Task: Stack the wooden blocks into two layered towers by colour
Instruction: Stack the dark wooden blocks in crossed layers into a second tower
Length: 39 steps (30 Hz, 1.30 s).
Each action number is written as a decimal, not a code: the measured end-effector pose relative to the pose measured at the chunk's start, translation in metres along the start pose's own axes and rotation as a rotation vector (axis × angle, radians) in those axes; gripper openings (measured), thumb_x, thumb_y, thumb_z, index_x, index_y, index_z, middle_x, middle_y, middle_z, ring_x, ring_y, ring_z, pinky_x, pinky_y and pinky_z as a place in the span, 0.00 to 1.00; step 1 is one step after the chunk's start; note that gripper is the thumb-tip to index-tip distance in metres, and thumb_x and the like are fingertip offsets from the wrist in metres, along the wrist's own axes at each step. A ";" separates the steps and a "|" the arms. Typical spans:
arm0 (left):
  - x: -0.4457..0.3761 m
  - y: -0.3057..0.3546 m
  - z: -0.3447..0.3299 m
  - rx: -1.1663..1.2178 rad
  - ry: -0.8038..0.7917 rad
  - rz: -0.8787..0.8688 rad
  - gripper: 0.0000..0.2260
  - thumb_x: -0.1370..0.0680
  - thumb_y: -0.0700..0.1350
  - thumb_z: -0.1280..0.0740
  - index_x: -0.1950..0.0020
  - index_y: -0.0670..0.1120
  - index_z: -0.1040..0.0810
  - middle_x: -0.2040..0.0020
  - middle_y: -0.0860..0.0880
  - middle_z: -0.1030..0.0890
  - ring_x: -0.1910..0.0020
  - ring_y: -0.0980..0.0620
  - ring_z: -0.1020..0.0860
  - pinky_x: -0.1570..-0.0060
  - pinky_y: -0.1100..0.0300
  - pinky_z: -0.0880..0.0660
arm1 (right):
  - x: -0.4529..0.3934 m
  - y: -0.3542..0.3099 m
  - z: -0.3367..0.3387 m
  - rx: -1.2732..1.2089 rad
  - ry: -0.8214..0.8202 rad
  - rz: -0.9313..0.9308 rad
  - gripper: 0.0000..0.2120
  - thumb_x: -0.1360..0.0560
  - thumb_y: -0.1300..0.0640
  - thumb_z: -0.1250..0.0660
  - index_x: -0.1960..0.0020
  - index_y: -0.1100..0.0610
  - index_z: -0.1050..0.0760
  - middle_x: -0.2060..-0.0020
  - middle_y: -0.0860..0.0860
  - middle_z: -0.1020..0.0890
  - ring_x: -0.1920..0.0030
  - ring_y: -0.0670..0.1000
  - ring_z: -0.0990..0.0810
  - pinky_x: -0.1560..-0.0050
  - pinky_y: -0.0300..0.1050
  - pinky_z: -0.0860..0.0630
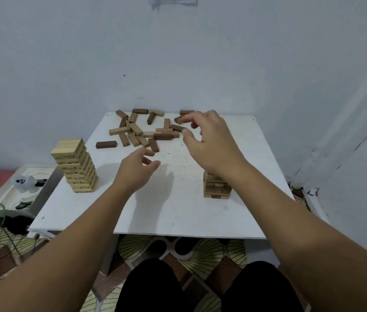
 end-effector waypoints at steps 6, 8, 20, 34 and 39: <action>-0.020 -0.022 0.006 -0.140 0.030 -0.010 0.19 0.17 0.49 0.34 0.26 0.48 0.27 0.44 0.44 0.17 0.45 0.46 0.20 0.45 0.52 0.23 | -0.006 -0.001 -0.114 0.003 -0.280 -0.165 0.17 0.16 0.57 0.41 0.28 0.51 0.29 0.34 0.52 0.28 0.41 0.51 0.25 0.41 0.50 0.24; -0.031 -0.026 0.005 -0.173 0.020 -0.027 0.21 0.16 0.48 0.35 0.23 0.48 0.29 0.42 0.42 0.16 0.42 0.43 0.19 0.40 0.47 0.23 | -0.005 0.015 -0.141 0.016 -0.316 -0.252 0.20 0.16 0.58 0.42 0.25 0.50 0.32 0.32 0.53 0.29 0.39 0.54 0.25 0.40 0.55 0.22; -0.085 -0.048 -0.011 -0.437 -0.011 -0.095 0.25 0.15 0.45 0.43 0.17 0.55 0.41 0.41 0.44 0.19 0.45 0.43 0.21 0.55 0.54 0.29 | -0.044 0.074 -0.201 0.251 -0.243 -0.337 0.25 0.16 0.54 0.43 0.21 0.42 0.39 0.31 0.55 0.31 0.31 0.58 0.33 0.32 0.56 0.33; -0.080 -0.056 -0.011 -0.448 0.188 -0.147 0.15 0.19 0.48 0.41 0.34 0.58 0.24 0.50 0.51 0.24 0.55 0.49 0.22 0.60 0.55 0.31 | -0.037 0.094 -0.207 0.265 -0.023 -0.345 0.21 0.18 0.52 0.40 0.26 0.40 0.29 0.38 0.49 0.29 0.36 0.54 0.33 0.31 0.52 0.39; -0.080 -0.056 -0.008 -0.193 0.230 -0.267 0.07 0.20 0.45 0.37 0.48 0.52 0.20 0.43 0.52 0.28 0.44 0.52 0.25 0.50 0.56 0.27 | -0.038 0.094 -0.205 0.206 -0.004 -0.323 0.18 0.16 0.53 0.42 0.30 0.41 0.26 0.34 0.45 0.25 0.32 0.52 0.32 0.30 0.52 0.38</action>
Point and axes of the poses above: each hand's wrist, its own x-axis away from the middle knuckle, its own z-axis out of the back of the hand, y = z × x, the point moved 9 cm from there along -x, towards the middle knuckle
